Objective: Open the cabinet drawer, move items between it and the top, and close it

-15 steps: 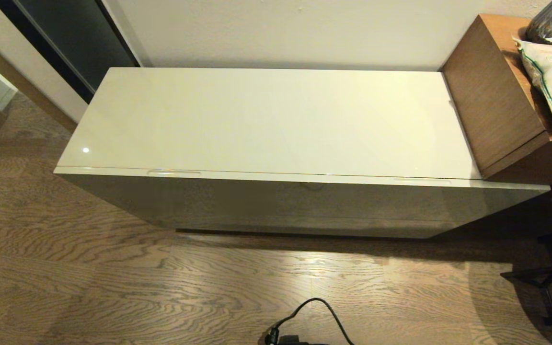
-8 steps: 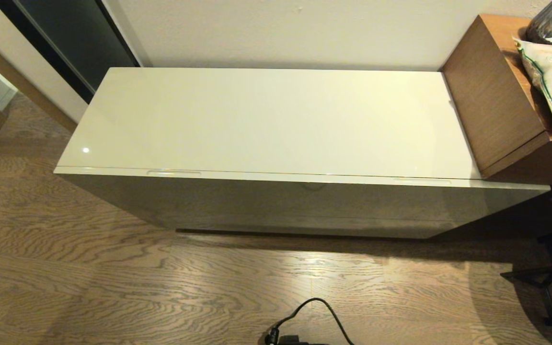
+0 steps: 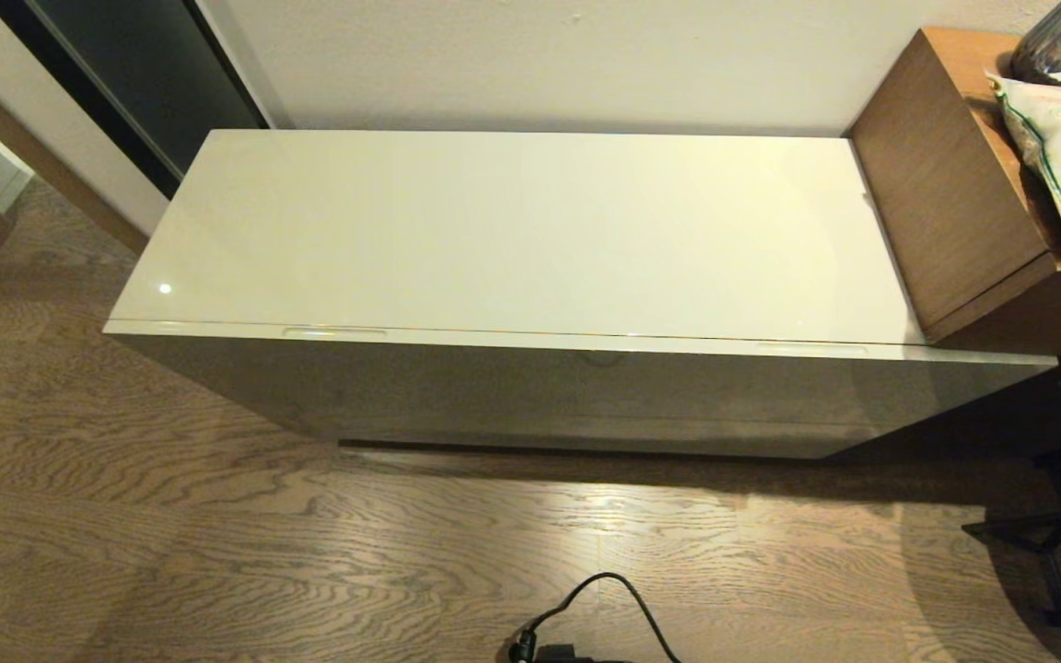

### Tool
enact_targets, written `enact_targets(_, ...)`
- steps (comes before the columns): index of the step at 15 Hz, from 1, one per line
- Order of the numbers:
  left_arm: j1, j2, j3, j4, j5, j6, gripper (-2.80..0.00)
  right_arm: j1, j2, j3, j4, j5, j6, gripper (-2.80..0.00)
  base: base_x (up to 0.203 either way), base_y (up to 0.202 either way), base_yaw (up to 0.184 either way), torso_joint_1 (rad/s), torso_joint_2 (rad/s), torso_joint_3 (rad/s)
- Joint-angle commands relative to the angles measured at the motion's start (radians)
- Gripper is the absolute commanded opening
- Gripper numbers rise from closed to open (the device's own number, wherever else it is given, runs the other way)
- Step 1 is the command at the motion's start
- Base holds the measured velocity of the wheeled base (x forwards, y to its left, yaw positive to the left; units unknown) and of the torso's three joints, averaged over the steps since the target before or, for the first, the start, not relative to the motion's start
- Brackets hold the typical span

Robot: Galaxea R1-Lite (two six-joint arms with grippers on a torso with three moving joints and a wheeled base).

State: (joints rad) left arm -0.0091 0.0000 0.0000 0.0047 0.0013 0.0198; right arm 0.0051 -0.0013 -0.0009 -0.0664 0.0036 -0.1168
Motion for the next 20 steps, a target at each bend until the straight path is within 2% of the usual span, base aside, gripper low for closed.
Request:
enact_targets(1,0.000,0.000,0.000,0.000,0.000,0.000,-2.80,0.000,0.000,0.000,-0.001,-0.001,-0.004,-2.80,0.000,0.000,0.000,0.000,0.00,0.000)
enact_targets(17,0.000,0.000,0.000,0.000,0.000,0.000,-2.80,0.000,0.000,-0.001,-0.001,0.001,-0.006,-2.80,0.000,0.000,0.000,0.000,0.00,0.000)
enact_targets(20,0.000,0.000,0.000,0.001,0.000,0.000,-2.80,0.000,0.000,0.000,0.012,-0.001,0.050,-2.80,0.000,0.000,0.000,0.000,0.00,0.000)
